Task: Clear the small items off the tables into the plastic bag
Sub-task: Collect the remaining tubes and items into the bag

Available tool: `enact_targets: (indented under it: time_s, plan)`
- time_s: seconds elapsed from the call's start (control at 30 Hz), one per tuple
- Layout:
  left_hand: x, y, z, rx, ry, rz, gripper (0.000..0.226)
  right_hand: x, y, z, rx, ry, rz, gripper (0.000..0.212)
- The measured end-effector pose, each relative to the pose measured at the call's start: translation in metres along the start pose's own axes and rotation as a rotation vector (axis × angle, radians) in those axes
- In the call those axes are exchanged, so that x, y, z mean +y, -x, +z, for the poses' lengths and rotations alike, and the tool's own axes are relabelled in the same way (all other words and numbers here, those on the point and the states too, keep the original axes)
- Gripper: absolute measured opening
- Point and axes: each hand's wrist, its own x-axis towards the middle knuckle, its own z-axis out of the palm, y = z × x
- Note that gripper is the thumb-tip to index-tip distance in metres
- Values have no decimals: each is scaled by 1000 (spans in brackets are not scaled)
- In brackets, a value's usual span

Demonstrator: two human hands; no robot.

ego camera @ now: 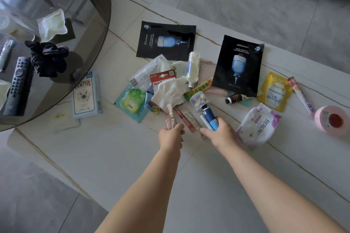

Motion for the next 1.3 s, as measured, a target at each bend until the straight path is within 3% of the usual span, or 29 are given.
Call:
enact_targets:
  time_s: [0.2,0.4,0.57,0.67,0.77,0.9,1.13,1.3]
  plan:
    - [-3,-15,5,19,-27,88,15,4,0,20,66,63,35,36]
    - [-3,-29,17,95,-132,173,28,5,-3,16,84,18,67,11]
    - [-7,-24,21,166,-220,170,11,17,3,-1,67,-73,112,14]
    - [-15,-18,18,145,-239,115,13,22,8,-7,20,-217,152,9]
    - [-25,-2,11,80,-181,41,4,23,19,-14,-40,-363,173,9]
    - [-33,31,-8,-72,-106,-66,12,17,46,-30,-133,-464,169,14]
    - [-30,125,-57,-256,95,-80,5,-20,128,-68,-357,-613,187,17]
    - [-29,215,-105,-291,414,-23,9,-55,214,-84,-487,-461,116,19]
